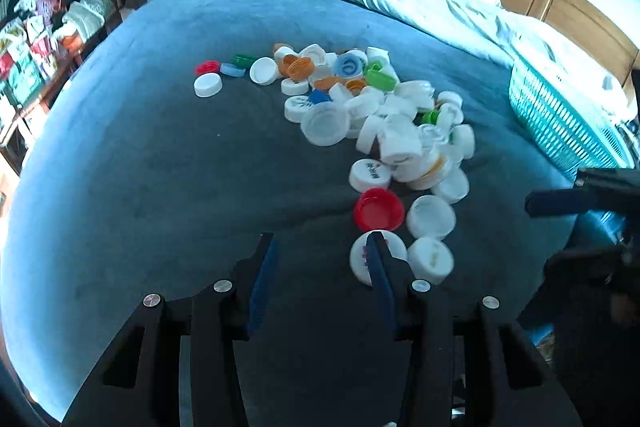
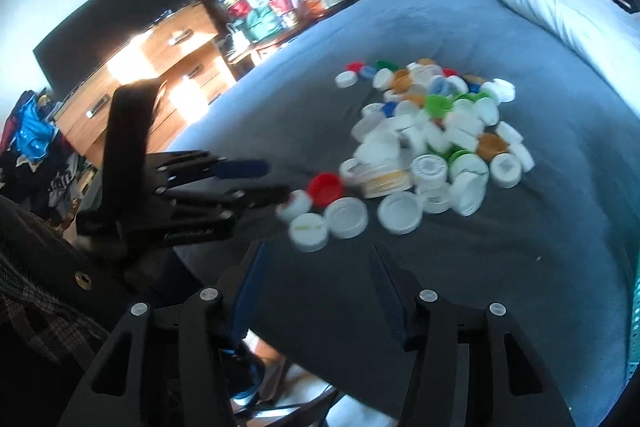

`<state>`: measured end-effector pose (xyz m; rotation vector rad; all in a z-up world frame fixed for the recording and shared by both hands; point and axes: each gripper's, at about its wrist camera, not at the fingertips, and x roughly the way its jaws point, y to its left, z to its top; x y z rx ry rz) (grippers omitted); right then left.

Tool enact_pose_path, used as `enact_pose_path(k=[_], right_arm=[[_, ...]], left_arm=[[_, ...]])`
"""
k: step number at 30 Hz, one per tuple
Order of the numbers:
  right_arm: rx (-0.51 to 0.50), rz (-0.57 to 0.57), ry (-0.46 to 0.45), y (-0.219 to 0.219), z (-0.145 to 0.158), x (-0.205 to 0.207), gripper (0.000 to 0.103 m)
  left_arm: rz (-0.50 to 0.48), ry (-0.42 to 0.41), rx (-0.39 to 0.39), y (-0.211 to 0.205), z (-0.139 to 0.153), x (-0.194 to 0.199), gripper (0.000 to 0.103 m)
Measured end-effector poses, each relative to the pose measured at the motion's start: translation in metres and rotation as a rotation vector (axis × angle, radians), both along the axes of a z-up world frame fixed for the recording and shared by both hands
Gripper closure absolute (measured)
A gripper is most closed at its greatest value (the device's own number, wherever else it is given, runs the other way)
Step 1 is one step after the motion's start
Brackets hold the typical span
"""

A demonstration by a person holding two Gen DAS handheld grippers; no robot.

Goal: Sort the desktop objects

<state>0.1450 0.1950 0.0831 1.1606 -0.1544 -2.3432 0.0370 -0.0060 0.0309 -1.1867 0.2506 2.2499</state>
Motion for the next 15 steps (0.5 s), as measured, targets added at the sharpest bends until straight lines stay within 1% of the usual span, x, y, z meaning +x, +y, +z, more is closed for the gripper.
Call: enact_pose_path(k=[2, 3, 4, 6, 7, 9, 10, 11, 13, 14, 15], right_arm=[[0.005, 0.006, 0.003, -0.001, 0.003, 0.001, 0.045], [0.004, 0.005, 0.001, -0.001, 0.003, 0.002, 0.045], [0.0, 0.003, -0.003, -0.002, 0.003, 0.004, 0.045], [-0.004, 0.005, -0.012, -0.003, 0.001, 0.002, 0.045], [-0.006, 0.007, -0.014, -0.004, 0.002, 0.001, 0.045], [-0.003, 0.014, -0.011, -0.007, 0.003, 0.001, 0.045], [-0.001, 0.016, -0.01, -0.007, 0.004, 0.001, 0.045], [0.0, 0.017, -0.011, -0.008, 0.005, 0.002, 0.045], [0.004, 0.013, -0.013, -0.007, 0.005, 0.002, 0.045], [0.003, 0.014, -0.013, -0.006, 0.005, 0.002, 0.045], [0.006, 0.016, -0.009, -0.007, 0.006, 0.001, 0.045]], left_arm=[[-0.021, 0.007, 0.023, 0.001, 0.005, 0.006, 0.064], [-0.034, 0.002, 0.018, 0.003, 0.004, 0.009, 0.064], [-0.057, -0.013, 0.002, 0.009, 0.001, 0.011, 0.064], [-0.068, 0.004, -0.031, 0.018, -0.004, 0.015, 0.064], [-0.065, 0.0, -0.039, 0.021, -0.007, 0.014, 0.064], [-0.031, -0.023, -0.034, 0.021, -0.013, 0.008, 0.066], [-0.019, -0.033, -0.03, 0.02, -0.016, 0.007, 0.074], [-0.019, -0.037, -0.033, 0.019, -0.016, 0.006, 0.076], [-0.016, -0.033, -0.033, 0.017, -0.013, 0.008, 0.076], [-0.013, -0.035, -0.02, 0.015, -0.01, 0.009, 0.076], [-0.011, -0.04, 0.011, 0.011, -0.005, 0.01, 0.076]])
